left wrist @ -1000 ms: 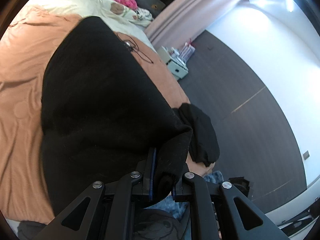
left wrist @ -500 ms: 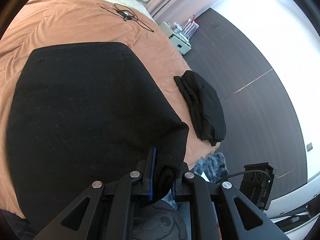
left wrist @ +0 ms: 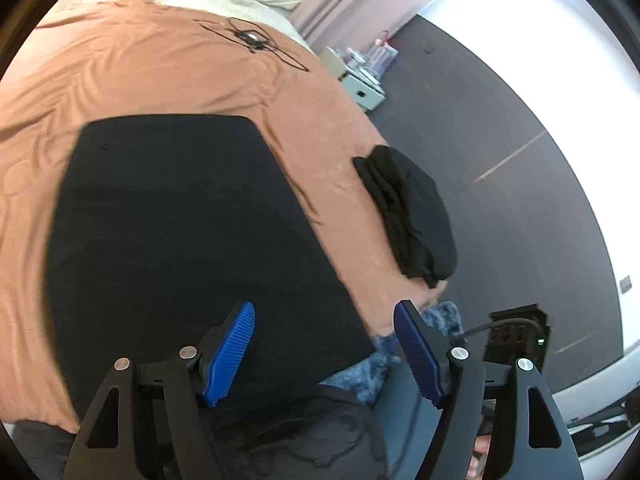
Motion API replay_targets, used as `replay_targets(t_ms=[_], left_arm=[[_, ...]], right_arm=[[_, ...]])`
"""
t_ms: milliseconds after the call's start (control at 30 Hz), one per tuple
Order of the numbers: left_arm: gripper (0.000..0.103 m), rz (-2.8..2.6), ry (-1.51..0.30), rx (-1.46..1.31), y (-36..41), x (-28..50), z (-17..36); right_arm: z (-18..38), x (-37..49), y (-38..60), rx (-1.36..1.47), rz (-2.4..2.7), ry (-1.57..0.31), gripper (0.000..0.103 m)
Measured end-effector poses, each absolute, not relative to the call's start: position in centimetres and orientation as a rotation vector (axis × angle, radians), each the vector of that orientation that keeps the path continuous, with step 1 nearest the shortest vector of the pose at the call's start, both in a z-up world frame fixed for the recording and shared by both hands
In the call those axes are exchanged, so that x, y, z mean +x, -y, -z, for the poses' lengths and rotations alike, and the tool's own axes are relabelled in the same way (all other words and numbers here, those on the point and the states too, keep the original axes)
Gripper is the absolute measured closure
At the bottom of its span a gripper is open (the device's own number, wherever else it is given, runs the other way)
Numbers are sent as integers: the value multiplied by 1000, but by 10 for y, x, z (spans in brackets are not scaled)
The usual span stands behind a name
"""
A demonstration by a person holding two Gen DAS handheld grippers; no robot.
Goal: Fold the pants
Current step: 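Open both grippers and release the folded black trousers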
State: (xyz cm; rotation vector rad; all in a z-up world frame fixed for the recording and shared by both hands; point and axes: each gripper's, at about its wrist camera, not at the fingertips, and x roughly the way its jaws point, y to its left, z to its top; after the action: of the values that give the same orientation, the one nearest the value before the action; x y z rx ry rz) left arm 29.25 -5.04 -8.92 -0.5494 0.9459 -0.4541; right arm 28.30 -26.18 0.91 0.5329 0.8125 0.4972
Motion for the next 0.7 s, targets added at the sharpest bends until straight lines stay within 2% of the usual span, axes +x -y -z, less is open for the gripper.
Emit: replay_targets(t_ms=[33, 367, 400, 433, 467, 500, 600, 700], left_arm=[[29, 435, -948, -547, 44, 292, 90], [29, 301, -961, -557, -15, 284, 97], [29, 287, -962, -563, -21, 283, 97], [29, 276, -961, -567, -26, 281, 97], [29, 265, -956, -570, -31, 279, 95], [29, 255, -949, -571, -36, 277, 94], [28, 209, -943, -561, -47, 271, 91], [28, 183, -954, -564, -55, 270, 95]], right_arm=[[-10, 283, 259, 530, -499, -802, 50], [-1, 317, 211, 487, -528, -852, 50], [1, 321, 206, 476, -515, -858, 53], [2, 325, 204, 473, -503, -863, 64], [5, 329, 201, 480, -508, -875, 71], [5, 332, 199, 486, -524, -881, 86], [2, 332, 193, 463, -532, -848, 93], [5, 329, 195, 458, -521, -837, 95]])
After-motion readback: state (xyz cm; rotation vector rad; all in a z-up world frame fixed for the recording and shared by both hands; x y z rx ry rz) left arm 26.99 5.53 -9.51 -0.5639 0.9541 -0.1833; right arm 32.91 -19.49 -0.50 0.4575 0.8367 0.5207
